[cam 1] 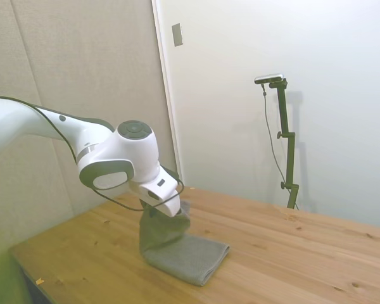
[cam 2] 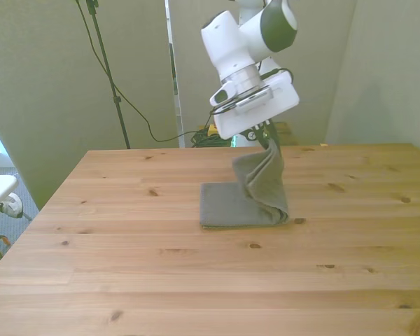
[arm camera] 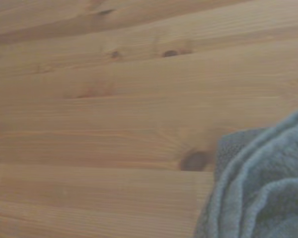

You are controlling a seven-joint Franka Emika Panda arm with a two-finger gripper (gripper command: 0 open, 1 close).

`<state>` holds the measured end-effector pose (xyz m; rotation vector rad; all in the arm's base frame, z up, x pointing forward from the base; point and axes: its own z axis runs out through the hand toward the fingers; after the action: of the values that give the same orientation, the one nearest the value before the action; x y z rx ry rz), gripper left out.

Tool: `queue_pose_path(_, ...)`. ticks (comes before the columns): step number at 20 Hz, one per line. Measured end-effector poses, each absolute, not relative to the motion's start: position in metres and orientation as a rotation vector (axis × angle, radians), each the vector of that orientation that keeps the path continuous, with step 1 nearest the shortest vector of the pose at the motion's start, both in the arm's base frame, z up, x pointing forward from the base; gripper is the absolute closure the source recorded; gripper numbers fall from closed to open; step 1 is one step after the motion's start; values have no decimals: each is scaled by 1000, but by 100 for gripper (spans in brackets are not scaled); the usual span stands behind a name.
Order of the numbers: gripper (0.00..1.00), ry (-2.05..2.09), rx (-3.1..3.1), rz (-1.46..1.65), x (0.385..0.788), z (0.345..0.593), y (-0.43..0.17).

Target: Unfold the towel

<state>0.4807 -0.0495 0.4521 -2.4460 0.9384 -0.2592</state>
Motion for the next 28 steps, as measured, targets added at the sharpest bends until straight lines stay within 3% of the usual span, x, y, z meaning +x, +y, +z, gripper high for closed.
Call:
queue_pose_path(5, 100, 805, -2540, -218, 477, 455, 29)
queue_pose_path(6, 0, 785, -2563, -204, 475, 452, 38)
queue_pose_path(12, 0, 741, -2660, -120, 461, 427, 50)
queue_pose_path(28, 0, 729, -2665, -109, 460, 426, 54)
